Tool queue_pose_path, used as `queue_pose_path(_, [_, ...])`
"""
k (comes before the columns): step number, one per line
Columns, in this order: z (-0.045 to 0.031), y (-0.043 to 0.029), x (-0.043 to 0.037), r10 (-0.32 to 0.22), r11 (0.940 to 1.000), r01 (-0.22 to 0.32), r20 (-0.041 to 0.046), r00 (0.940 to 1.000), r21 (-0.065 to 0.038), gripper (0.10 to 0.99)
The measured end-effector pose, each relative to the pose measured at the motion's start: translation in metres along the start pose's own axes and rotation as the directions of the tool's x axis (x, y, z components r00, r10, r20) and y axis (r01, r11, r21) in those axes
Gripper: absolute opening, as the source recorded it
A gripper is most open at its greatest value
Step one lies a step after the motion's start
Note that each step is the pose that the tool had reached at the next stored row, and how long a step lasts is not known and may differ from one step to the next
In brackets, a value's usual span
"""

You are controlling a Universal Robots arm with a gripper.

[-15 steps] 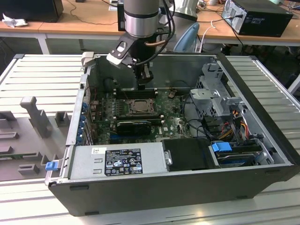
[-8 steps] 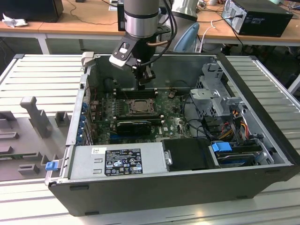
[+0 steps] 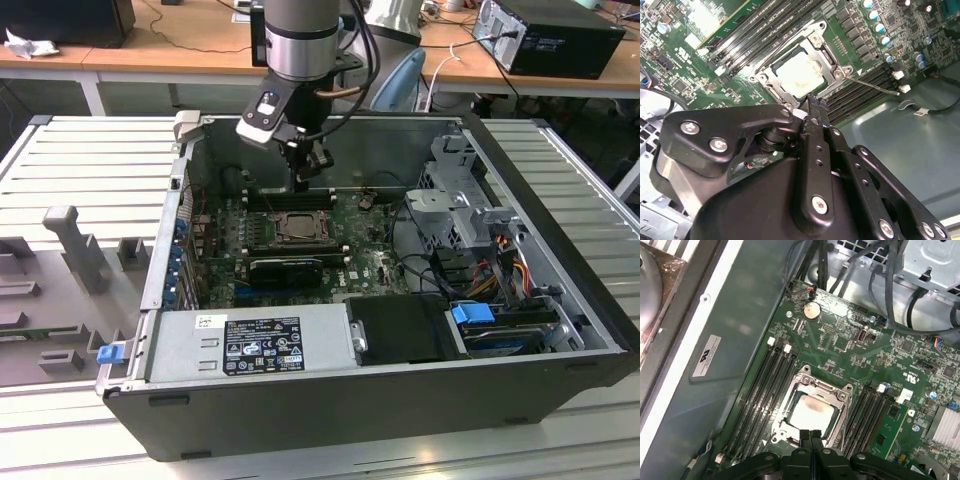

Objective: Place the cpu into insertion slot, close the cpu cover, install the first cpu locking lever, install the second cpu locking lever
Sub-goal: 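Install the first cpu locking lever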

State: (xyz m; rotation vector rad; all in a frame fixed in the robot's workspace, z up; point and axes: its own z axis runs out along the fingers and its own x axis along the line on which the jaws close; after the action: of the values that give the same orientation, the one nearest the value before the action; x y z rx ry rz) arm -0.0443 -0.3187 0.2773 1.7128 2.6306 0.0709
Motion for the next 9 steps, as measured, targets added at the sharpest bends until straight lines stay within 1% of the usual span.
queue_pose_path(2, [0.0, 0.0, 0.0, -0.009, 1.0, 0.009, -0.0004, 1.0, 0.0, 0.106])
queue_pose_path(6, [0.0, 0.0, 0.0, -0.048, 0.9989, 0.048, -0.0019, 0.9988, 0.001, 0.106])
queue_pose_path(8, [0.0, 0.0, 0.0, -0.07, 0.9975, 0.07, -0.0028, 0.9975, 0.002, 0.106])
queue_pose_path(9, [0.0, 0.0, 0.0, -0.089, 0.996, 0.089, -0.0036, 0.996, 0.002, 0.106])
